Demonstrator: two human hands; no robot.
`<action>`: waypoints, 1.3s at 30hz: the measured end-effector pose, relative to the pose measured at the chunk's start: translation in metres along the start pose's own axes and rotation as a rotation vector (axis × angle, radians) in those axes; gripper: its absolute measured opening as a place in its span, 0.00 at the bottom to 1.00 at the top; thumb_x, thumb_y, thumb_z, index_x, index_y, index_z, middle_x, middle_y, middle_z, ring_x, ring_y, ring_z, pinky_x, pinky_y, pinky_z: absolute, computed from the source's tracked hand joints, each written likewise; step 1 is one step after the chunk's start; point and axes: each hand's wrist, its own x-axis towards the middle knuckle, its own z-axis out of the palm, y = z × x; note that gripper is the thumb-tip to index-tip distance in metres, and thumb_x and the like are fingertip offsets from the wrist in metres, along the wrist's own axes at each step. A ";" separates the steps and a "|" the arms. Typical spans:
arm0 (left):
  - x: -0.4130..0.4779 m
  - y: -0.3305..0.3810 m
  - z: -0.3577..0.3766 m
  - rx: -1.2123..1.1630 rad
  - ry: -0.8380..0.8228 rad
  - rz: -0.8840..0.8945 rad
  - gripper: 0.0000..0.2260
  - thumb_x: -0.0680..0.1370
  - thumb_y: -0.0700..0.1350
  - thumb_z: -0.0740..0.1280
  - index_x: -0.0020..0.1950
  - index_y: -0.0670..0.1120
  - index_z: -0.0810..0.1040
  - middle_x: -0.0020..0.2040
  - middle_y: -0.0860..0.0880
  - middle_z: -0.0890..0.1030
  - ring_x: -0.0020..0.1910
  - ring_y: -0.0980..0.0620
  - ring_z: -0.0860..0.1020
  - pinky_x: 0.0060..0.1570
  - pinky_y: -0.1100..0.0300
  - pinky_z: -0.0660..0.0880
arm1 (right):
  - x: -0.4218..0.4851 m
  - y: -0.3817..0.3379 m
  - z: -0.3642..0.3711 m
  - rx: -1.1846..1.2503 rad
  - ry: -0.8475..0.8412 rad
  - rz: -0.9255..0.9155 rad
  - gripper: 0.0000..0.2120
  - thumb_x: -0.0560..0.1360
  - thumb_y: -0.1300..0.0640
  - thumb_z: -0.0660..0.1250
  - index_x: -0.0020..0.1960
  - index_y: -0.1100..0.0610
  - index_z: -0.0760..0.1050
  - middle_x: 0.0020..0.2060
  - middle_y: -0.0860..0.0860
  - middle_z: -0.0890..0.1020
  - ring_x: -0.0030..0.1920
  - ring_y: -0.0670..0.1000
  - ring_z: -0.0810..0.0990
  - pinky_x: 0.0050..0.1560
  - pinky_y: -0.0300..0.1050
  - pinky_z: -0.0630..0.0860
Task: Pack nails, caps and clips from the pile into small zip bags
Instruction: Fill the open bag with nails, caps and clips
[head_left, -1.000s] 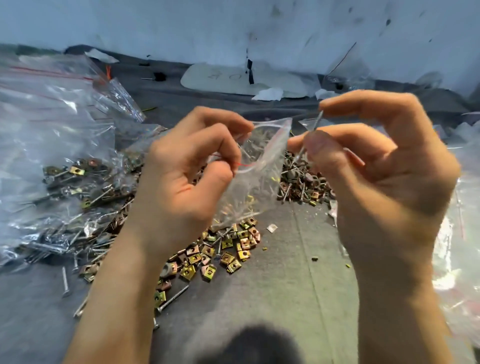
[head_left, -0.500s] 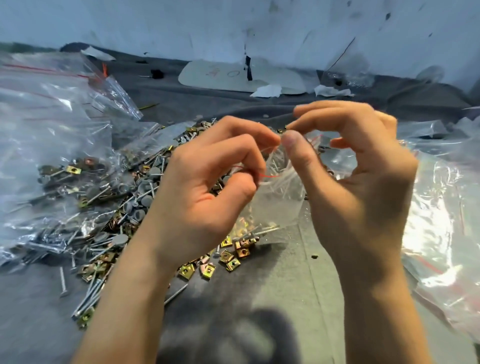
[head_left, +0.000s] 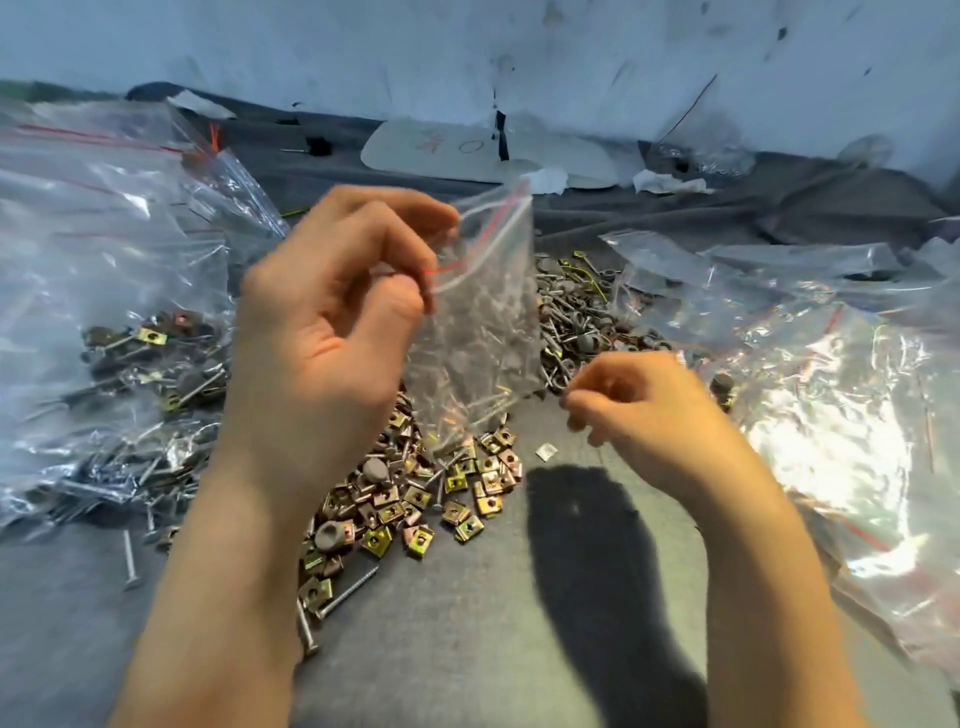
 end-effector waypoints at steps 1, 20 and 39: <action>0.000 -0.002 -0.002 0.019 0.032 0.001 0.07 0.73 0.40 0.57 0.38 0.45 0.72 0.54 0.45 0.79 0.57 0.52 0.77 0.55 0.65 0.71 | -0.001 -0.003 0.003 -0.041 -0.094 -0.019 0.08 0.74 0.60 0.68 0.38 0.51 0.79 0.31 0.47 0.81 0.34 0.47 0.79 0.40 0.44 0.76; 0.001 -0.007 -0.005 0.026 0.099 -0.016 0.08 0.74 0.39 0.56 0.40 0.43 0.74 0.54 0.43 0.79 0.57 0.51 0.78 0.55 0.62 0.72 | -0.008 -0.022 0.014 -0.111 -0.112 -0.232 0.08 0.75 0.61 0.68 0.42 0.47 0.77 0.38 0.42 0.78 0.38 0.39 0.76 0.37 0.31 0.70; -0.004 0.013 0.019 -0.072 -0.280 0.022 0.09 0.72 0.42 0.58 0.39 0.40 0.75 0.54 0.46 0.80 0.50 0.55 0.78 0.47 0.59 0.71 | -0.037 -0.041 -0.028 -0.025 0.469 -0.613 0.08 0.75 0.63 0.66 0.51 0.55 0.81 0.50 0.51 0.78 0.54 0.54 0.76 0.52 0.48 0.74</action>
